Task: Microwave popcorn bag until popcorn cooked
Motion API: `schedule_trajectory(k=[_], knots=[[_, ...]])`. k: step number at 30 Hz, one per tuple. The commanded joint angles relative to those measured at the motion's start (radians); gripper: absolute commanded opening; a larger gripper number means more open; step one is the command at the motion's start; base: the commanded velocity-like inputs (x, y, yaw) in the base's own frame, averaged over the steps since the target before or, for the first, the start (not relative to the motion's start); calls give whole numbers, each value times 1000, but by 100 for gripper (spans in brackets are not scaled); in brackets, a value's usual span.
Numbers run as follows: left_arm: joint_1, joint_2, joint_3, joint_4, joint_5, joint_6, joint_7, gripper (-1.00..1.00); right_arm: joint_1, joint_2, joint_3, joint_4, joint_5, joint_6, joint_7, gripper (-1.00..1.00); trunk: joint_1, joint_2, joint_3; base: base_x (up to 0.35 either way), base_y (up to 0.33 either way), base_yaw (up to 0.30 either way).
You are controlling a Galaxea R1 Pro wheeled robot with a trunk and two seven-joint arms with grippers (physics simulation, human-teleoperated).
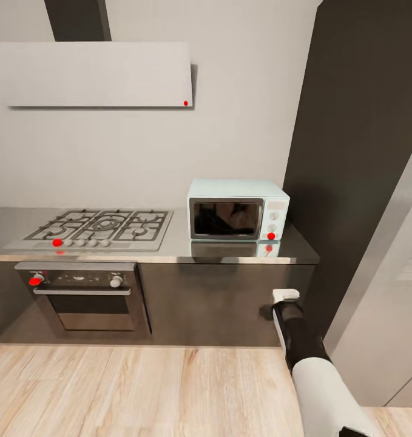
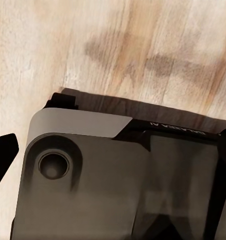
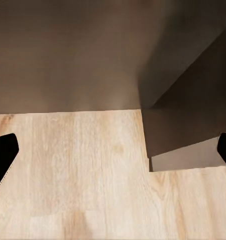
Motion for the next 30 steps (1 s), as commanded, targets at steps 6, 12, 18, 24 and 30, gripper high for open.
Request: schedule_trajectory(k=[6,12,18,24,30], knots=[[-1,0,1,0,8,-1,-4,100,-19,1,-1,-246,-1,53,-10,100,0,-1,-1,0,0,0],[-1,0,1,0,8,-1,-4,100,-20,1,21,-432,0,27,-14,100,0,-1,-1,0,0,0],[-1,0,1,0,8,-1,-4,100,-21,1,123,-518,0,23,-16,100,0,-1,-1,0,0,0],[-1,0,1,0,8,-1,-4,100,-21,1,140,-532,-1,22,-17,100,0,-1,-1,0,0,0],[-1,0,1,0,8,-1,-4,100,-21,1,141,-533,-1,25,-16,100,0,-1,-1,0,0,0]])
